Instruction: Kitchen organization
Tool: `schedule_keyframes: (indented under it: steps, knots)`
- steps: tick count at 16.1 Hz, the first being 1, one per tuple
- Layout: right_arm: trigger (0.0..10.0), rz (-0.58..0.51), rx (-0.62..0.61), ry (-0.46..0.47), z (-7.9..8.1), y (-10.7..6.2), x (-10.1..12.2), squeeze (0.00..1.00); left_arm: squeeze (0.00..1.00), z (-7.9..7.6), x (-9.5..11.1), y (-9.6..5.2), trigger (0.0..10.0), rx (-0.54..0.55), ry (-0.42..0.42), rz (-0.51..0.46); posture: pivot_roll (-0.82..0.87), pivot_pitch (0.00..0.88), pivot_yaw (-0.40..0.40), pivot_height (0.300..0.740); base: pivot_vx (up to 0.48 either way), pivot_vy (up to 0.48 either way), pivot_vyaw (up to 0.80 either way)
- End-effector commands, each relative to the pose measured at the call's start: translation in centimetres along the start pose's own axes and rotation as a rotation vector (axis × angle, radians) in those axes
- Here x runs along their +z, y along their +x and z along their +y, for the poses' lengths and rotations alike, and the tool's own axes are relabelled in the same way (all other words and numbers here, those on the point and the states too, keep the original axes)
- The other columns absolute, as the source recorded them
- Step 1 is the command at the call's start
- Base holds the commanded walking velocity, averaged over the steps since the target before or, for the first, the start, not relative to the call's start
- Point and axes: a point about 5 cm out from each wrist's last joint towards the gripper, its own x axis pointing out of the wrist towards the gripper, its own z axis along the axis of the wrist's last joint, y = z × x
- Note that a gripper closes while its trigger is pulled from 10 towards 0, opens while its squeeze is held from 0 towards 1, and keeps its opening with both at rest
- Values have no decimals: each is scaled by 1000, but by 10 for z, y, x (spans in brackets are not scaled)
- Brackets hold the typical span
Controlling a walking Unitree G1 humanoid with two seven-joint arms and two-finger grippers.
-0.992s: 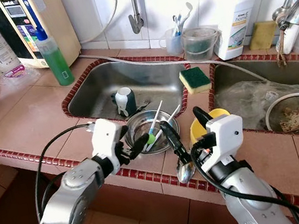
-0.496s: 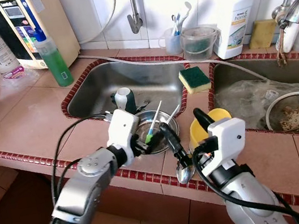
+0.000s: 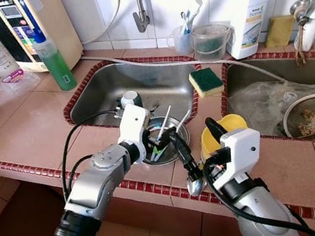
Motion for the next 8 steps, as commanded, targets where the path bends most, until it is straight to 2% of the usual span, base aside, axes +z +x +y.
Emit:
schedule_keyframes:
  steps: [1,8]
  knots:
    - [10000,-25,4,-3,4,-1,5,0,0,5,3,2,10000,41,-9,17,-282,112,122,740,0,0,0]
    - [10000,-28,1,2,7,-2,5,0,0,0,-5,2,10000,84,-25,63,-278,116,130,740,0,0,0]
